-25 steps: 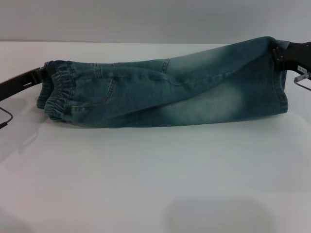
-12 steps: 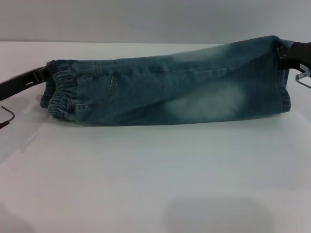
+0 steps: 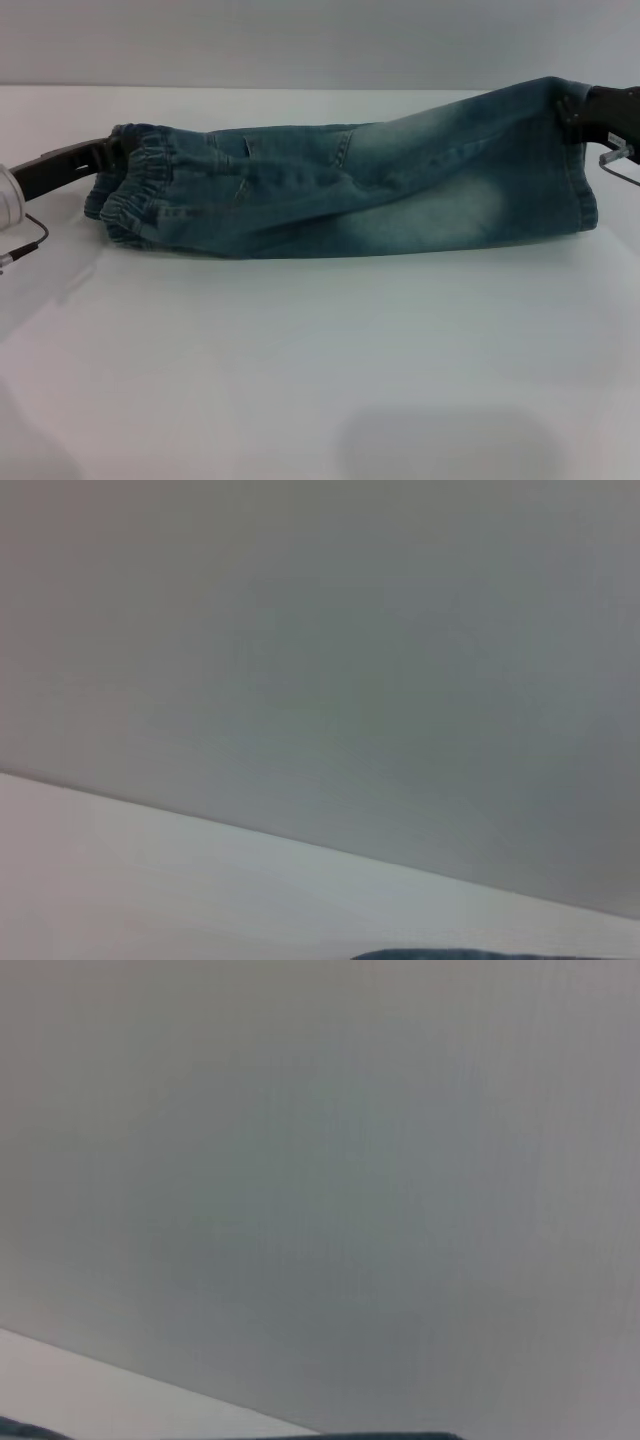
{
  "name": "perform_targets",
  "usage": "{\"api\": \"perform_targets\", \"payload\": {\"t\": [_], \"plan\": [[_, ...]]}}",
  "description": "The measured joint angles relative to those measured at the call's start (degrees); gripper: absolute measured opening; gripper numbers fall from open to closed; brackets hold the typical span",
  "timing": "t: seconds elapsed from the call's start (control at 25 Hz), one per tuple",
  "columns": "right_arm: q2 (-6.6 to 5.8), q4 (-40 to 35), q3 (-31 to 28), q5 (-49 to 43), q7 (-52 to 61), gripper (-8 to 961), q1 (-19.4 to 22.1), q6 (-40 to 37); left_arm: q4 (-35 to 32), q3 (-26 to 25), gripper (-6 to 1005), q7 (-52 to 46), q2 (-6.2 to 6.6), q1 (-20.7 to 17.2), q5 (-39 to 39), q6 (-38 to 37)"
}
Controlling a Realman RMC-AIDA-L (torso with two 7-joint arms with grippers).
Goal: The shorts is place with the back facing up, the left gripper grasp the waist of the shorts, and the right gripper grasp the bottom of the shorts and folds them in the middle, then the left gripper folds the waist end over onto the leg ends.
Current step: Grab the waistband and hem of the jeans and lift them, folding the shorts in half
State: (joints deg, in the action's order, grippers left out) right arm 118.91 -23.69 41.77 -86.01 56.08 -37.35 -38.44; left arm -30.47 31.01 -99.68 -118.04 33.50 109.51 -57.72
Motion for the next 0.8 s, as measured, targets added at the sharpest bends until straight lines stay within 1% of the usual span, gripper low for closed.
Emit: {"api": "perform_targets", "payload": {"t": [0.16, 0.4, 0.6, 0.8], "plan": [[-0.11, 1.05, 0.06, -0.21, -0.01, 52, -0.35, 0.3, 0.0, 0.6, 139, 0.0, 0.0, 0.27, 0.0, 1.25], [-0.14, 1.55, 1.45, -0.45, 0.16, 269, -0.35, 0.78, -0.02, 0.71, 147, -0.37, 0.0, 0.27, 0.0, 1.56], [-0.17, 1.89, 2.36, -0.48, 0.47, 509, -0.27, 2.37, -0.03, 0.73, 319, -0.61, 0.0, 0.26, 0.0, 1.27], [-0.23, 2.65, 2.4, -0.59, 1.86, 617, 0.12, 2.61, -0.04, 0.73, 523, -0.74, 0.02, 0.23, -0.07, -0.72]]}}
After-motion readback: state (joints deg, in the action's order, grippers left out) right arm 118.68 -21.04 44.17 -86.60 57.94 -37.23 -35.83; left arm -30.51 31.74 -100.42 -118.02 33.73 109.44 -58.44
